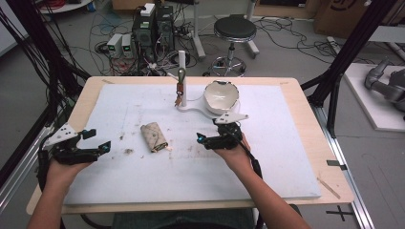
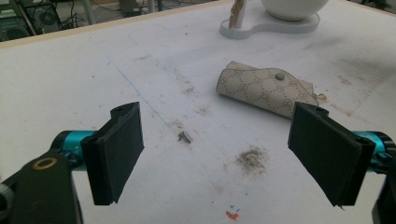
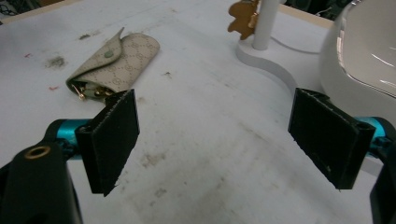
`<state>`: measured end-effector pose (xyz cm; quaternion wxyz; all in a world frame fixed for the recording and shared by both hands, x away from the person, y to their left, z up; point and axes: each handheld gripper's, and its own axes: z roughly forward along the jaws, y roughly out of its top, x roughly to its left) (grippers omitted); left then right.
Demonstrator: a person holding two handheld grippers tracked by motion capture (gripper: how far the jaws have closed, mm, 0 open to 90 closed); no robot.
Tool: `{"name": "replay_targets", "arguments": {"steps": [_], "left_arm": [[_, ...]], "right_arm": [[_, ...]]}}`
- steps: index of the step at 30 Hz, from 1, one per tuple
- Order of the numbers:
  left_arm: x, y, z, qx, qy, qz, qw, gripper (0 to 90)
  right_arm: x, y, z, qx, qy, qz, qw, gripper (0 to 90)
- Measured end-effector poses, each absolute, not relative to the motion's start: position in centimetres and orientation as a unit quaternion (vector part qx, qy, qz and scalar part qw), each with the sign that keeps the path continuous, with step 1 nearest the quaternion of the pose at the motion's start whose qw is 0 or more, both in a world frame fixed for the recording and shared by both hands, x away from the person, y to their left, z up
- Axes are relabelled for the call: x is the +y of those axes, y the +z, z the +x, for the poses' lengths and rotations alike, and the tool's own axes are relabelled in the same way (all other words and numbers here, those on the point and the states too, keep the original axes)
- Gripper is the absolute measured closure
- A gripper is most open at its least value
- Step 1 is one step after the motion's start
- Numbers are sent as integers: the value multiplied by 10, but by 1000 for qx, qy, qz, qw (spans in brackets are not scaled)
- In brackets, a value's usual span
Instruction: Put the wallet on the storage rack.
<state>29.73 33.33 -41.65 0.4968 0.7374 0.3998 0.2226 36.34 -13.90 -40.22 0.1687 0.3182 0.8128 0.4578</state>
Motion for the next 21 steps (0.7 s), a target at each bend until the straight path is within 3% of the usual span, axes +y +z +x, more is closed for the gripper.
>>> {"name": "replay_targets", "arguments": {"steps": [21], "left_arm": [[341, -419, 293, 404, 225, 738, 492, 181]], "right_arm": [[-71, -409, 367, 827, 458, 298, 133, 166]]}}
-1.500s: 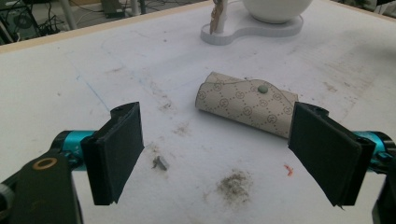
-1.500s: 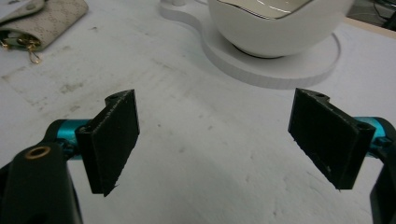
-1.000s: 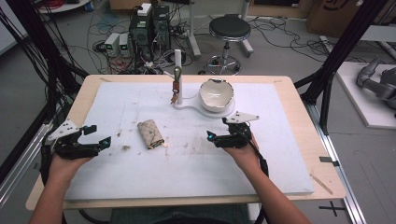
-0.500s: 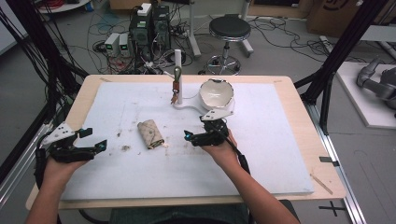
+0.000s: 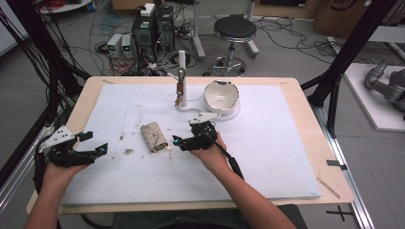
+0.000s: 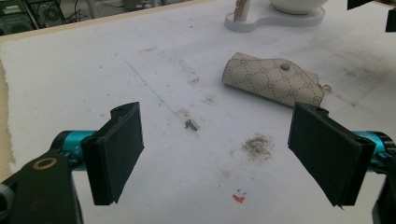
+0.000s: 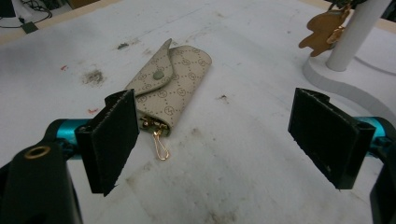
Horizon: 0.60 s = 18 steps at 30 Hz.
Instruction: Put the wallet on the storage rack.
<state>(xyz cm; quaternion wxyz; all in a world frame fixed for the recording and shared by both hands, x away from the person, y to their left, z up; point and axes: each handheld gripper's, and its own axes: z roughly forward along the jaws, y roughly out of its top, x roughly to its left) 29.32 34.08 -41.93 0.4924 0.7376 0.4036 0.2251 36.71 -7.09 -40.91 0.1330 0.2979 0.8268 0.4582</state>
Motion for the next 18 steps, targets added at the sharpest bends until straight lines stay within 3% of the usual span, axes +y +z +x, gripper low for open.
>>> {"name": "replay_targets", "arguments": {"steps": [18], "left_arm": [[342, -420, 294, 404, 226, 737, 492, 181]], "right_arm": [[-22, -423, 377, 843, 430, 305, 111, 165]]}}
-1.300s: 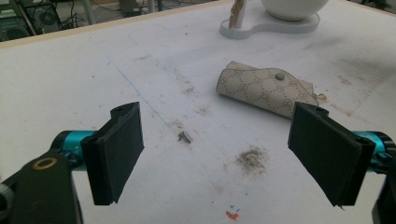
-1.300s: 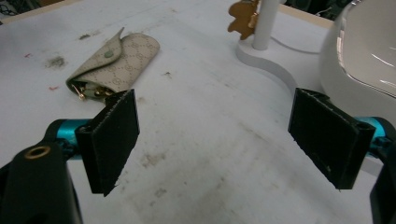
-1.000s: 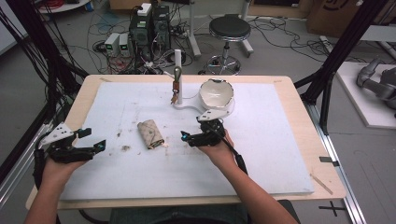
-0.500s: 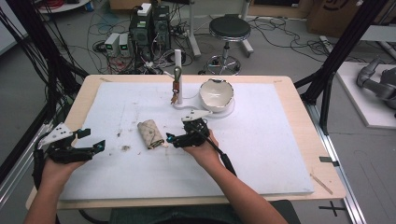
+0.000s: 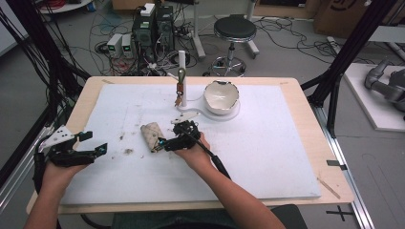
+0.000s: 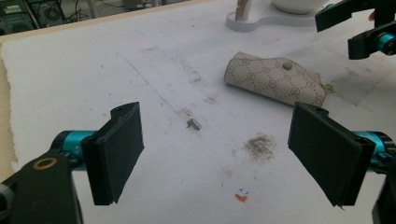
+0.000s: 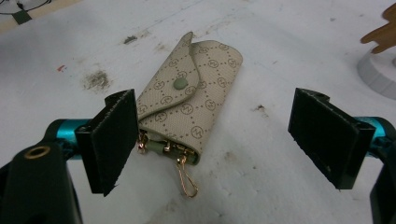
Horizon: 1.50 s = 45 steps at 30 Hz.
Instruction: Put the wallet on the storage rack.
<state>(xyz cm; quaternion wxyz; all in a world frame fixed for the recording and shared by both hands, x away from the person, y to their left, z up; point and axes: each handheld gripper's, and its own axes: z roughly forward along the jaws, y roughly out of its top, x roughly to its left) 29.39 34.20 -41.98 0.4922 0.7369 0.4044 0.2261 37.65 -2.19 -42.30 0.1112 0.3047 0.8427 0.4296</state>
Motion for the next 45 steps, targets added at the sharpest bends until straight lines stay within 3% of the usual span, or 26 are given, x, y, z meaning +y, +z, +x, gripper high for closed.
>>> {"name": "replay_targets", "arguments": {"steps": [15, 33, 45], "left_arm": [[342, -420, 294, 398, 229, 739, 492, 183], [342, -421, 293, 398, 228, 742, 488, 183], [342, -421, 292, 397, 228, 743, 489, 183]], "right_arm": [[18, -438, 378, 854, 398, 319, 105, 166], [35, -455, 375, 868, 358, 324, 112, 167], [30, -454, 373, 867, 365, 323, 110, 323]]}}
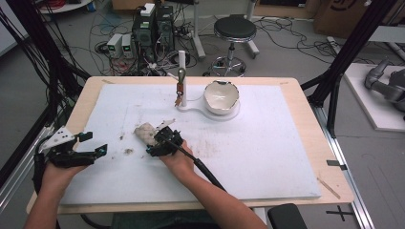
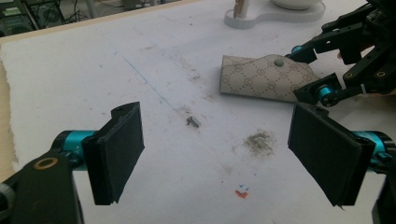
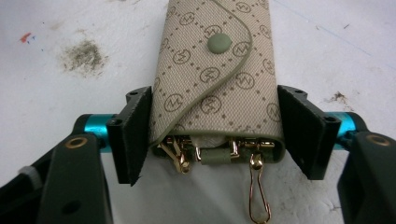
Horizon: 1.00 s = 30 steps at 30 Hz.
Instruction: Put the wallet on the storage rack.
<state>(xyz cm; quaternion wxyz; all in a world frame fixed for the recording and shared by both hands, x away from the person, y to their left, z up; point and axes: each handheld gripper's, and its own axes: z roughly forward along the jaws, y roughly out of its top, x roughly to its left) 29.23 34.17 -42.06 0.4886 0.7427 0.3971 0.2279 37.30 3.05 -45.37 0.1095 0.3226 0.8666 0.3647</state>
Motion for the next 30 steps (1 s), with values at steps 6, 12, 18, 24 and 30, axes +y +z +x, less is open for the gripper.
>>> {"name": "replay_targets", "arguments": {"steps": [6, 12, 18, 24, 30], "left_arm": [[342, -421, 292, 397, 228, 743, 488, 183], [341, -420, 292, 396, 228, 743, 489, 183], [339, -420, 293, 393, 226, 744, 490, 183], [336, -420, 293, 391, 225, 746, 490, 183], [332, -420, 295, 389, 223, 747, 490, 183]], "right_arm": [[29, -452, 373, 868, 365, 317, 116, 365], [25, -446, 372, 875, 358, 299, 128, 378], [9, -430, 371, 868, 380, 293, 129, 379], [-17, -408, 369, 858, 400, 290, 138, 379], [-50, -392, 369, 846, 413, 304, 147, 381]]}}
